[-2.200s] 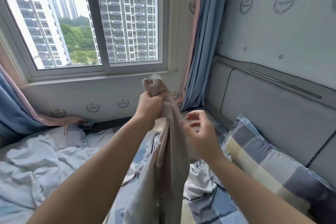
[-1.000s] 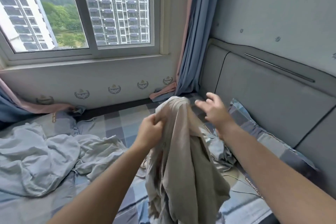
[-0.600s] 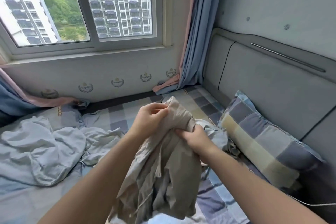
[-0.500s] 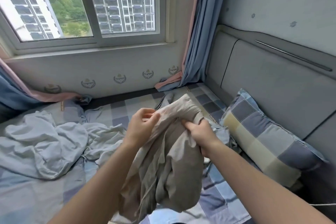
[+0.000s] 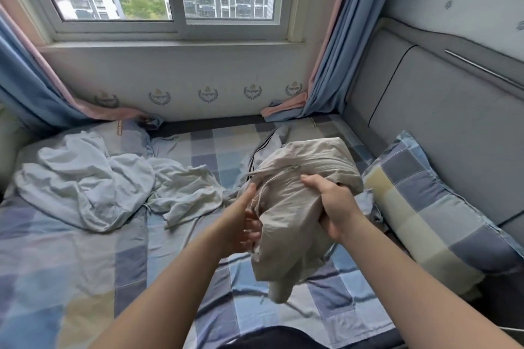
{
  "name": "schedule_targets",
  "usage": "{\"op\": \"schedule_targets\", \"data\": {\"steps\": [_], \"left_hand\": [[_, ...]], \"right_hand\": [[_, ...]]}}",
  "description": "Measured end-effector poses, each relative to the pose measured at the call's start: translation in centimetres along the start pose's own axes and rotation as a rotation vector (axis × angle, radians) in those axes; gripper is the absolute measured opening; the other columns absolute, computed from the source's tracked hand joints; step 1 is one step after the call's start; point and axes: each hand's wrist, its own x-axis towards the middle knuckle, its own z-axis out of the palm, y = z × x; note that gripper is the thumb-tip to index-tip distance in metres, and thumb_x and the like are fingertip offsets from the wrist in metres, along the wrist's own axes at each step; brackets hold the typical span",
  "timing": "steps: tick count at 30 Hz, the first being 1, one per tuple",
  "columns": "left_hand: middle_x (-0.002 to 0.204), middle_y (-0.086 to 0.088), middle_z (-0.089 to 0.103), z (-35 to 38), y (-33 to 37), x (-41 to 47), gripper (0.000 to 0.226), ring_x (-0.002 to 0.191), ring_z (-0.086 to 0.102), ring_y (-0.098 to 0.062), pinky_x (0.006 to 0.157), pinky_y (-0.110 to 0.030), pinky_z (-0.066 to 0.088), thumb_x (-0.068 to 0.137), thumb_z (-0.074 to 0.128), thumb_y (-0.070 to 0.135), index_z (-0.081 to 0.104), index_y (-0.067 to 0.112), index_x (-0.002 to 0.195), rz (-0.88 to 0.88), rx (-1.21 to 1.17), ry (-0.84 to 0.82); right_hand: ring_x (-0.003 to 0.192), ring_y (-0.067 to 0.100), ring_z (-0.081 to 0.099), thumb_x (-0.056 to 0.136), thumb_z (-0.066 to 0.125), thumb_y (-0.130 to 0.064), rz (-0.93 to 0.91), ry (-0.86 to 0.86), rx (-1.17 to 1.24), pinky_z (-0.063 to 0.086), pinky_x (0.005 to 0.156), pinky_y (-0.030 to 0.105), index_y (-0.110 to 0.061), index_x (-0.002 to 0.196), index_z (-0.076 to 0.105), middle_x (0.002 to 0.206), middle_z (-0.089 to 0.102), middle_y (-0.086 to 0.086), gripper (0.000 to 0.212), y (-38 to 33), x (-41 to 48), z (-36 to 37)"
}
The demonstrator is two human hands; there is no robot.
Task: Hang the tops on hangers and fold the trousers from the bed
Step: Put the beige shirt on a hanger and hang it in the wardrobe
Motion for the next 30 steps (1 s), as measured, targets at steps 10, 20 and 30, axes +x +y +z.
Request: {"op": "schedule_targets", "data": {"steps": [10,20,30], "left_hand": [[0.082,-0.01,0.062,1.7,3.0,2.2,0.013,0.069,0.062,-0.021,0.058,-0.034,0.06,0.106,0.05,0.014,0.054,0.014,0.093,0.357,-0.473,0.113],[0.077,-0.005,0.055,0.5,4.1,-2.2,0.017,0.067,0.053,-0.018,0.061,-0.03,0.045,0.099,0.049,0.01,0.051,0.014,0.083,0.52,-0.242,-0.112],[0.111,-0.016,0.064,-0.1,3.3,-5.8,0.042,0.097,0.062,-0.028,0.087,-0.041,0.05,0.084,0.056,0.02,0.061,0.004,0.123,0.535,-0.398,-0.402]], "right_hand": [[0.085,0.033,0.073,0.09,0.069,-0.012,0.103,0.154,0.048,0.06,0.078,0.043,0.001,0.106,0.073,0.095,0.076,0.018,0.021,6.9,-0.2,-4.8],[0.095,0.021,0.065,0.098,0.061,-0.034,0.313,0.01,-0.397,0.052,0.08,0.039,-0.018,0.11,0.061,0.11,0.071,0.003,0.02,8.9,1.6,-6.6],[0.11,0.032,0.061,0.067,0.077,-0.067,0.792,-0.15,-0.256,0.051,0.085,0.056,-0.025,0.101,0.073,0.107,0.071,0.002,0.054,12.7,4.5,-0.5]]}}
